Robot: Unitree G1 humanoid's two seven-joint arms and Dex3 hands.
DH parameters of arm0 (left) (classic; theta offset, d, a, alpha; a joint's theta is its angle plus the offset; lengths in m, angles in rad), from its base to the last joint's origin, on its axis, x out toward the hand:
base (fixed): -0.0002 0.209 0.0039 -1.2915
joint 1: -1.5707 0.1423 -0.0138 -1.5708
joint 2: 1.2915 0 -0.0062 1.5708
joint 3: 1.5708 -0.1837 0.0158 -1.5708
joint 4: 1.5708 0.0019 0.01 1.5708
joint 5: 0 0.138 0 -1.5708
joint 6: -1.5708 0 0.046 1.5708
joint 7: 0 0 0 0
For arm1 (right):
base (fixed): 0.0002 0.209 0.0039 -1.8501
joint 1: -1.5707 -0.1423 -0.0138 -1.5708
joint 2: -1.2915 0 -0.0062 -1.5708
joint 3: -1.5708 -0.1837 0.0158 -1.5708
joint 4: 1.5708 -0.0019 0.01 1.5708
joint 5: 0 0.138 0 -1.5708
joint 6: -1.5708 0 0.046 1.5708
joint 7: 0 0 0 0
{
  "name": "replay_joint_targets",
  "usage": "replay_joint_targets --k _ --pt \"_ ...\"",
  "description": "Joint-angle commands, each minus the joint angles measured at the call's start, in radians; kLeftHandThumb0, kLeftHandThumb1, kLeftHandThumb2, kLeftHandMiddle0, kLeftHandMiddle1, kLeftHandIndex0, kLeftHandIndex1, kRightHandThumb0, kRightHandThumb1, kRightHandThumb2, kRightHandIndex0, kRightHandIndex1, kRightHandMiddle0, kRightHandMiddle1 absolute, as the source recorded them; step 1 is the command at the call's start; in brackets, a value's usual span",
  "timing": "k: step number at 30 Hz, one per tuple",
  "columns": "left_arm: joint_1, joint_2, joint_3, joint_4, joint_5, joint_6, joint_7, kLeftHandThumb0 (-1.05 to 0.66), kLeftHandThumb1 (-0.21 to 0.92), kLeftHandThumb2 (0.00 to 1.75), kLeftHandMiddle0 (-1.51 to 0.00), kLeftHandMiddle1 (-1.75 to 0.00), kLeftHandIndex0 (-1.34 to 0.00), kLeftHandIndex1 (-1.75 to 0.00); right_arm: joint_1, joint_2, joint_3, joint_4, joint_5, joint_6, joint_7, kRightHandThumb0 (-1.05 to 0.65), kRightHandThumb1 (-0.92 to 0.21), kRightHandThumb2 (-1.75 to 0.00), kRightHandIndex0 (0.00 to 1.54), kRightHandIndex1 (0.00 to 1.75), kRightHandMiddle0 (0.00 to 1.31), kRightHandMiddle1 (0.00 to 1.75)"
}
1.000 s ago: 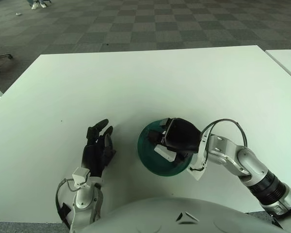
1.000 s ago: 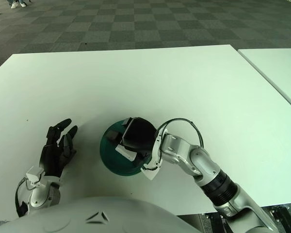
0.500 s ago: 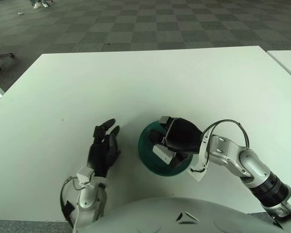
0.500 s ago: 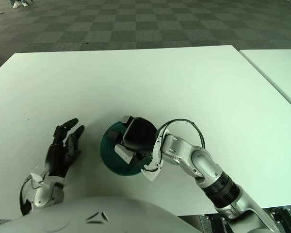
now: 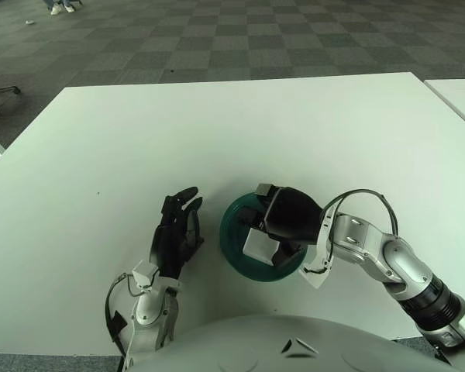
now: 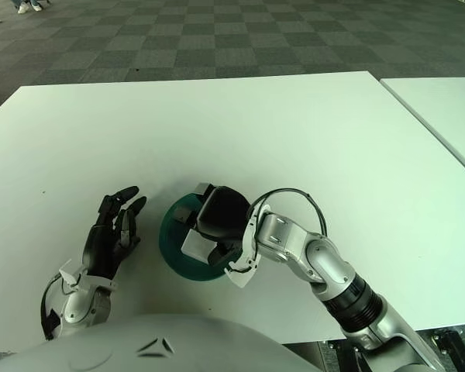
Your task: Put the charger into the plate.
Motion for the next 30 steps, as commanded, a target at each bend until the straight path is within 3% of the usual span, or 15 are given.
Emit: replay_joint_targets --k 1,5,9,13,16,20,23,27,30 --pt "0.012 0.009 0.001 0.011 0.016 0.026 0.014 -0.7 0.92 0.7 -0.19 -0.65 -0.17 -1.09 0.003 0.007 -0.011 -0.016 -0.009 0.016 0.01 -0.85 -0.92 -0.87 0.28 0.27 0.0 0.5" --pt "0.019 0.014 -0.002 -0.003 0.007 0.037 0.001 -0.69 0.92 0.71 -0.2 -0.62 -0.2 -1.11 0.019 0.02 -0.03 -0.04 0.002 0.036 0.003 -0.91 -0.92 -1.02 0.23 0.1 0.0 0.36" --pt "0.025 0.02 -0.006 -0.01 0.005 0.042 -0.006 -0.7 0.92 0.72 -0.21 -0.58 -0.19 -1.12 0.033 0.033 -0.042 -0.048 0.02 0.05 -0.003 -0.94 -0.92 -1.08 0.21 0.06 0.0 0.31" --pt "0.043 0.024 -0.022 -0.023 0.021 0.034 -0.005 -0.71 0.92 0.75 -0.23 -0.44 -0.12 -1.09 0.041 0.048 -0.091 -0.071 0.124 0.091 0.026 -0.97 -0.92 -1.14 0.19 0.03 0.0 0.27" --pt "0.051 0.013 -0.035 -0.04 0.019 0.042 0.005 -0.71 0.92 0.76 -0.25 -0.36 -0.08 -1.06 0.033 0.08 -0.17 -0.066 0.292 0.177 0.063 -0.97 -0.92 -1.14 0.2 0.03 0.0 0.26" --pt "0.056 0.0 -0.041 -0.046 0.017 0.043 0.016 -0.71 0.92 0.74 -0.28 -0.33 -0.1 -1.07 0.031 0.113 -0.261 -0.001 0.439 0.263 0.053 -0.96 -0.92 -1.08 0.22 0.03 0.0 0.33" --pt "0.062 -0.011 -0.046 -0.049 0.025 0.041 0.029 -0.72 0.92 0.74 -0.3 -0.34 -0.12 -1.09 0.079 0.134 -0.384 -0.022 0.589 0.37 0.057 -0.93 -0.92 -1.02 0.24 0.03 0.0 0.4" --pt "0.067 -0.02 -0.051 -0.052 0.041 0.041 0.049 -0.72 0.92 0.74 -0.29 -0.43 -0.15 -1.1 0.193 0.324 -0.479 -0.089 0.764 0.549 -0.056 -0.88 -0.92 -0.94 0.27 0.04 0.0 0.53" --pt "0.073 -0.023 -0.054 -0.051 0.048 0.037 0.058 -0.73 0.92 0.75 -0.28 -0.51 -0.17 -1.11 0.282 0.427 -0.573 -0.038 0.924 0.518 -0.152 -0.84 -0.92 -0.89 0.31 0.05 0.0 0.63"
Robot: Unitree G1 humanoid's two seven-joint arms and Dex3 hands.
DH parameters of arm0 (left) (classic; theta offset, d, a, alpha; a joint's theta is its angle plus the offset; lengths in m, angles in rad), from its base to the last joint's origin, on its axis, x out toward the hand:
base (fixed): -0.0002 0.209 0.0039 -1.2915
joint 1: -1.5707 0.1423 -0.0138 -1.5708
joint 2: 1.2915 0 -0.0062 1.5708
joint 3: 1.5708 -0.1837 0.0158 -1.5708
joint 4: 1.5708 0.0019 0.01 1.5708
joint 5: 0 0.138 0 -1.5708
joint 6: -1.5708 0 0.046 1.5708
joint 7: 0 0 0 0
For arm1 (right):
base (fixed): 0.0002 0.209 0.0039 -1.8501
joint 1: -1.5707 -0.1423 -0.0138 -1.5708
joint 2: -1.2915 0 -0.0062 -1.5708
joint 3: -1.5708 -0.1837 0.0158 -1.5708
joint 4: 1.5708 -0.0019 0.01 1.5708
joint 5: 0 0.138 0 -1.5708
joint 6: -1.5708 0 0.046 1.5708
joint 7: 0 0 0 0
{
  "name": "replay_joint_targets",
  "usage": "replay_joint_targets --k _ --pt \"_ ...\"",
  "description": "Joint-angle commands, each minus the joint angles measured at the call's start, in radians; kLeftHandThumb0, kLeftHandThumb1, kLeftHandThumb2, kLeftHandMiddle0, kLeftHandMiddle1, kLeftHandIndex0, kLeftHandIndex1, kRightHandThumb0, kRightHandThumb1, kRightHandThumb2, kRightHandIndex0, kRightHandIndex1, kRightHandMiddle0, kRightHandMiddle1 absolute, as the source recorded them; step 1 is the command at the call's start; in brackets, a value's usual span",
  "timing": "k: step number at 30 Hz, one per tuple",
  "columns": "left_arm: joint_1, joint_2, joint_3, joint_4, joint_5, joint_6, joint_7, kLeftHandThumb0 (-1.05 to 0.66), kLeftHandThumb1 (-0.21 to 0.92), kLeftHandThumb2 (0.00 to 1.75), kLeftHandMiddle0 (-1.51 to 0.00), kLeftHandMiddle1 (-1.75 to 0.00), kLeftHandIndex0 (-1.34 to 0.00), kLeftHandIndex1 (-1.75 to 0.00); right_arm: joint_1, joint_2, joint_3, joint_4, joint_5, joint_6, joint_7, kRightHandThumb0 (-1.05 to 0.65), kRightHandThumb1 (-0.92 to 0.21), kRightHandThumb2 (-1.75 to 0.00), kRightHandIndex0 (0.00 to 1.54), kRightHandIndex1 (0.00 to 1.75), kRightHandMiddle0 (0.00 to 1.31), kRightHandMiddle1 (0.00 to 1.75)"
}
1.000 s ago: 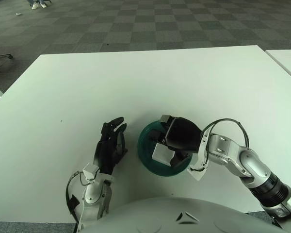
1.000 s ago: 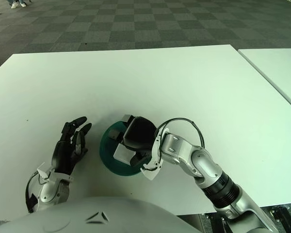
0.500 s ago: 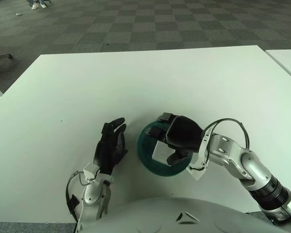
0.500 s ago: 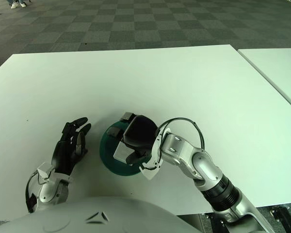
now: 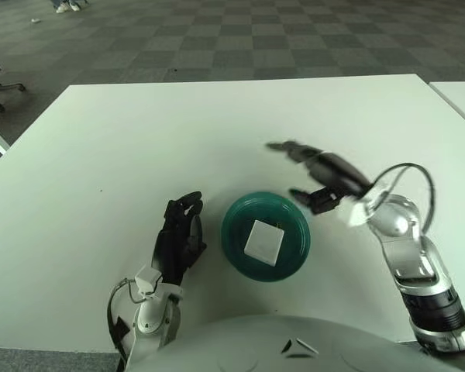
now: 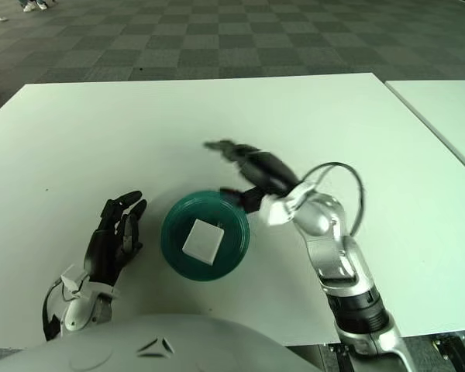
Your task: Put the charger into the plate.
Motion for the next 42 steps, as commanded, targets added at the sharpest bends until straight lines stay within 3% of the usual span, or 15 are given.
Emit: replay_joint_targets --k 1,4,7,10,13,19,22,27,33,42 --pt "0.023 -0.004 -0.009 0.008 0.019 0.016 0.022 -0.73 0.92 0.74 -0.28 -0.53 -0.17 -1.11 0.134 0.159 -0.108 0.031 0.211 0.032 -0.109 -0.82 -0.92 -0.87 0.35 0.07 0.0 0.71" --pt "0.029 -0.004 -0.008 0.006 0.012 0.014 0.02 -0.74 0.92 0.73 -0.28 -0.57 -0.18 -1.11 0.18 0.206 -0.135 0.037 0.287 0.032 -0.14 -0.79 -0.92 -0.83 0.42 0.09 0.0 0.82" --pt "0.032 -0.004 -0.008 0.0 -0.003 0.022 0.017 -0.75 0.92 0.72 -0.28 -0.59 -0.19 -1.11 0.188 0.257 -0.147 0.001 0.318 0.093 -0.207 -0.76 -0.92 -0.8 0.47 0.11 0.0 0.91" --pt "0.036 -0.003 -0.003 -0.005 -0.021 0.03 0.013 -0.75 0.92 0.71 -0.28 -0.61 -0.19 -1.11 0.215 0.314 -0.139 0.003 0.331 0.086 -0.273 -0.73 -0.92 -0.76 0.51 0.13 0.02 0.97" --pt "0.037 0.001 0.0 -0.008 -0.033 0.036 0.009 -0.76 0.92 0.7 -0.28 -0.62 -0.18 -1.1 0.232 0.333 -0.13 0.01 0.338 0.076 -0.303 -0.72 -0.92 -0.71 0.54 0.15 0.04 0.99" --pt "0.038 0.012 0.005 -0.008 -0.037 0.043 0.006 -0.76 0.92 0.71 -0.28 -0.64 -0.14 -1.08 0.261 0.308 -0.161 0.034 0.367 0.048 -0.3 -0.71 -0.92 -0.66 0.55 0.18 0.06 0.99" --pt "0.039 0.02 0.009 -0.01 -0.039 0.042 0.005 -0.76 0.92 0.73 -0.27 -0.64 -0.13 -1.07 0.267 0.268 -0.202 0.08 0.397 0.025 -0.272 -0.71 -0.92 -0.66 0.55 0.18 0.05 0.99" --pt "0.046 0.031 0.02 -0.017 -0.042 0.042 0.007 -0.77 0.92 0.75 -0.26 -0.65 -0.13 -1.07 0.275 0.236 -0.21 0.176 0.409 -0.033 -0.243 -0.73 -0.92 -0.67 0.54 0.19 0.04 0.98" --pt "0.053 0.042 0.032 -0.026 -0.041 0.05 0.008 -0.78 0.92 0.78 -0.26 -0.66 -0.11 -1.06 0.304 0.22 -0.197 0.257 0.407 -0.091 -0.226 -0.74 -0.92 -0.69 0.51 0.18 0.01 0.96" --pt "0.064 0.058 0.045 -0.039 -0.036 0.057 0.006 -0.79 0.92 0.8 -0.27 -0.65 -0.08 -1.05 0.342 0.233 -0.145 0.244 0.384 -0.094 -0.25 -0.75 -0.92 -0.7 0.51 0.18 0.0 0.96"
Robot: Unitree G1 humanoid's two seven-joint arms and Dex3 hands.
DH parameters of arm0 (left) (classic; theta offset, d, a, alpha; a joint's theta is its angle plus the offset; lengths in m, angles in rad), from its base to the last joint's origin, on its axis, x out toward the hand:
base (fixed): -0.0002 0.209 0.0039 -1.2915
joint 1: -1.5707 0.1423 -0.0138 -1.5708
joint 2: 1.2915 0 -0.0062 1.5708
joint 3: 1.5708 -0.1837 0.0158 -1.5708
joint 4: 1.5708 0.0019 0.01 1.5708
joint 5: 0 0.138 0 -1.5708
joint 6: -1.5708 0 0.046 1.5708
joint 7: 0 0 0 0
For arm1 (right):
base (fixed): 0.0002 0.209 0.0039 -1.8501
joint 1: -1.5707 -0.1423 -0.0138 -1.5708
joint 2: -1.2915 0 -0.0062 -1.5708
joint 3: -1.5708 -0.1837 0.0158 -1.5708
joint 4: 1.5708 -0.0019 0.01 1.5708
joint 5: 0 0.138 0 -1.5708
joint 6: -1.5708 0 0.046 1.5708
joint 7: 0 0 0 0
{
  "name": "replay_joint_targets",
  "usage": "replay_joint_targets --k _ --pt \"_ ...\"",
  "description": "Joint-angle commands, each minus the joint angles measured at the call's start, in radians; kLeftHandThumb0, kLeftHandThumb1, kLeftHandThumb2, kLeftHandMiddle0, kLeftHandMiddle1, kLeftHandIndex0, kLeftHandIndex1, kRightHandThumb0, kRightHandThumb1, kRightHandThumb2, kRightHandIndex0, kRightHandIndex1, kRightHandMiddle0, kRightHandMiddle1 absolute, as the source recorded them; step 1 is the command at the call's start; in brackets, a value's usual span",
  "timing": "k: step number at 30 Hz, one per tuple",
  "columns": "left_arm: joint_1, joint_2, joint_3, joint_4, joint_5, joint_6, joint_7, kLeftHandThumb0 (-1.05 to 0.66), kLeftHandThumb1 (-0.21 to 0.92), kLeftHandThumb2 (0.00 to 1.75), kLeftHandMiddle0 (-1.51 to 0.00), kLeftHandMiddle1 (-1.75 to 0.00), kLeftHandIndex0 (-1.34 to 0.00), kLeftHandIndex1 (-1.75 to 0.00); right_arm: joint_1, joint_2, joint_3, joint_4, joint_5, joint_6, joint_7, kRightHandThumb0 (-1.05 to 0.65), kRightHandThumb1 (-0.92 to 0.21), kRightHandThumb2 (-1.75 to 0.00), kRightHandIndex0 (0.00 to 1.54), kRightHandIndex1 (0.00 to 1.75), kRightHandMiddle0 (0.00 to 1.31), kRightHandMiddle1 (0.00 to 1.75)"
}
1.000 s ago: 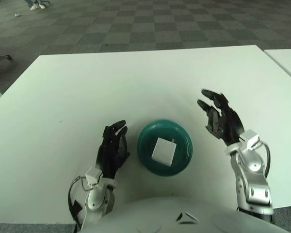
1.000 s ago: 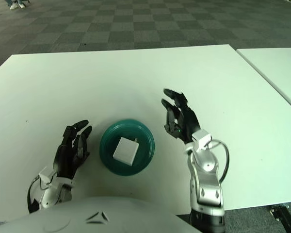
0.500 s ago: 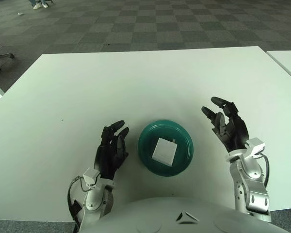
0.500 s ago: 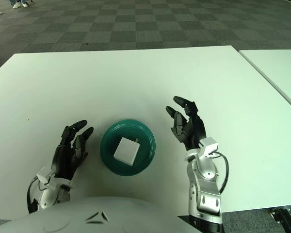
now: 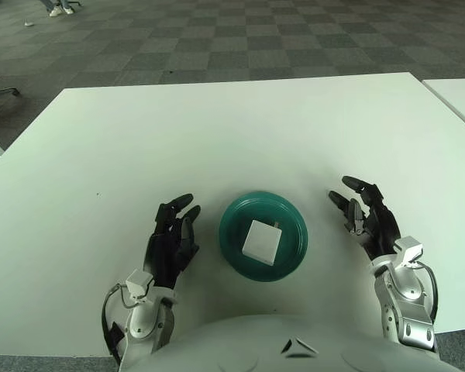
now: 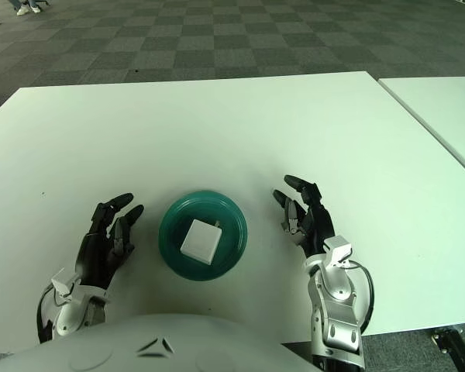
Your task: Put the charger into the plate.
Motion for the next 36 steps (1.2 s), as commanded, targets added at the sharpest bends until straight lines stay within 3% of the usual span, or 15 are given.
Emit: replay_joint_targets --k 1,8,15,26,36 --pt "0.024 0.015 0.014 0.003 0.005 0.022 -0.001 -0.79 0.92 0.81 -0.27 -0.65 -0.08 -1.05 0.021 0.013 0.035 -0.002 -0.014 0.006 -0.012 -0.75 -0.92 -0.7 0.51 0.18 0.0 0.96" --pt "0.03 0.017 0.014 -0.008 -0.001 0.03 -0.001 -0.8 0.92 0.81 -0.28 -0.64 -0.07 -1.05 0.042 0.012 0.076 0.013 -0.027 -0.019 -0.023 -0.75 -0.92 -0.72 0.5 0.19 0.0 0.96" --pt "0.037 0.007 0.012 -0.018 0.003 0.034 0.008 -0.79 0.92 0.81 -0.29 -0.64 -0.08 -1.06 0.04 -0.014 0.109 0.102 -0.075 -0.108 -0.025 -0.77 -0.92 -0.75 0.43 0.15 0.0 0.9" --pt "0.048 -0.001 0.0 -0.036 0.036 0.033 0.027 -0.81 0.92 0.81 -0.3 -0.62 -0.09 -1.07 0.03 -0.026 0.135 0.179 -0.109 -0.177 -0.039 -0.77 -0.92 -0.77 0.41 0.13 0.0 0.87" --pt "0.057 -0.009 -0.012 -0.056 0.055 0.044 0.043 -0.82 0.92 0.79 -0.29 -0.61 -0.1 -1.08 0.037 -0.02 0.176 0.255 -0.235 -0.261 -0.14 -0.79 -0.92 -0.75 0.4 0.11 0.0 0.8"
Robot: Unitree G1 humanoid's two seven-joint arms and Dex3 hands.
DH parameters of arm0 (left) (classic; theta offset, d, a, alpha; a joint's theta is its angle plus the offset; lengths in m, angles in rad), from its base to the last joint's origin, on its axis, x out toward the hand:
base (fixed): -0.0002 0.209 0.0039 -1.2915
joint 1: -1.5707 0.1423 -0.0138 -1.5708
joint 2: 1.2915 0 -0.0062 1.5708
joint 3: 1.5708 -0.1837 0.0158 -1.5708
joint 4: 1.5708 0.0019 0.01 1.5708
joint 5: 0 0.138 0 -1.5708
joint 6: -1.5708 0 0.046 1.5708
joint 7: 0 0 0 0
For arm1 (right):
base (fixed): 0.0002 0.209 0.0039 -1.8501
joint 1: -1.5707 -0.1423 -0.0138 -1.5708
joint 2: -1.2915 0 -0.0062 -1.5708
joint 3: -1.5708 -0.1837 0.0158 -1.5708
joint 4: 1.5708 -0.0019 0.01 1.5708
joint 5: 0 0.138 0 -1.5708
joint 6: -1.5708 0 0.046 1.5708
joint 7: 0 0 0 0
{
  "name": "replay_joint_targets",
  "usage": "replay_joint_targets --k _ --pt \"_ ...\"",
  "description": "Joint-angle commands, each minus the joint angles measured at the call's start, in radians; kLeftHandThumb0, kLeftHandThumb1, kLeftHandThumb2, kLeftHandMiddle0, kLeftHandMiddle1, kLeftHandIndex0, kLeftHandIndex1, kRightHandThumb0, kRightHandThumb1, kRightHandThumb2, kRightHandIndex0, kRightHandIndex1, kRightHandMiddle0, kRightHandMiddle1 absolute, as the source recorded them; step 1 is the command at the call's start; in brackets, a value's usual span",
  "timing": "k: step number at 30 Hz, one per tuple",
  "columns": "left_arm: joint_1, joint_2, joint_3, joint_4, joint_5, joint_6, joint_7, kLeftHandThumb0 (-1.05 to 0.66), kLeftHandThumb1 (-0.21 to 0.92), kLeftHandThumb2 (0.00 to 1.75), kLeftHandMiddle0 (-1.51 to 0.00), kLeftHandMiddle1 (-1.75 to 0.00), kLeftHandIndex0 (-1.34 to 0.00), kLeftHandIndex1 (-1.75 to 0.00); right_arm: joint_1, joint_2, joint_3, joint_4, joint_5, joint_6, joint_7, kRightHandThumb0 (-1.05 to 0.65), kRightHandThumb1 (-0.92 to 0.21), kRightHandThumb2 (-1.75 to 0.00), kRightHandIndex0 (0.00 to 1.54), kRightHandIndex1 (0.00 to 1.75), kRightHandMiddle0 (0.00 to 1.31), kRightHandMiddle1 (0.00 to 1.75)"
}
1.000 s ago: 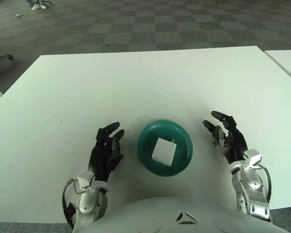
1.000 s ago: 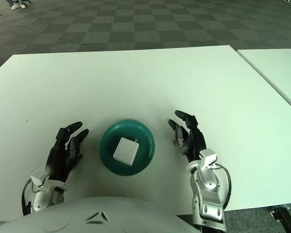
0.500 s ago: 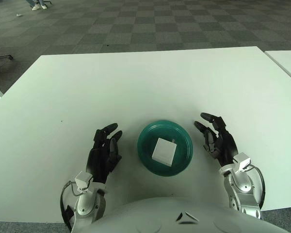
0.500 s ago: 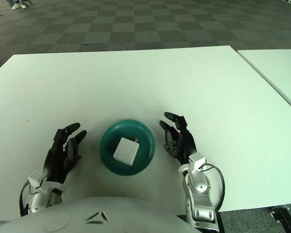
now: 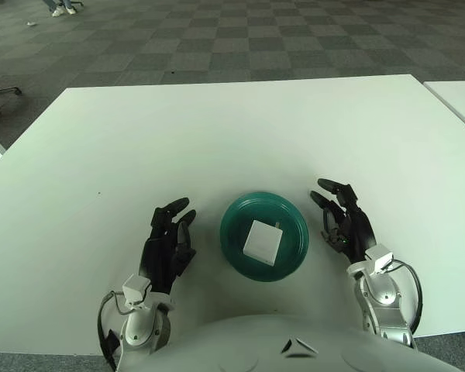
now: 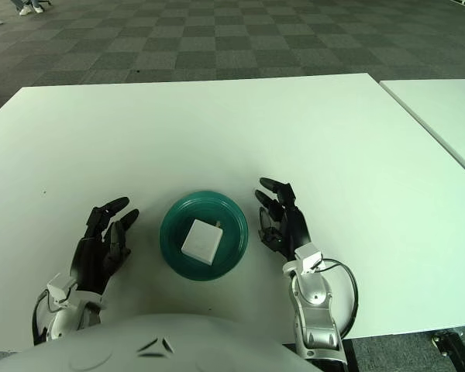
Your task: Put the charger into the plate.
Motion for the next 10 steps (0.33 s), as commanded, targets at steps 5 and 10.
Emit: replay_joint_targets --k 5,10 --pt "0.014 -0.012 -0.01 -0.013 0.022 0.025 0.026 -0.82 0.92 0.79 -0.29 -0.6 -0.09 -1.07 0.032 -0.005 0.03 0.122 -0.119 -0.02 -0.087 -0.81 -0.92 -0.75 0.4 0.11 0.0 0.78" --pt "0.02 -0.018 -0.016 -0.023 0.027 0.035 0.033 -0.82 0.92 0.79 -0.3 -0.6 -0.11 -1.08 0.011 -0.01 0.037 0.196 -0.166 -0.066 -0.145 -0.81 -0.92 -0.77 0.41 0.11 0.0 0.79"
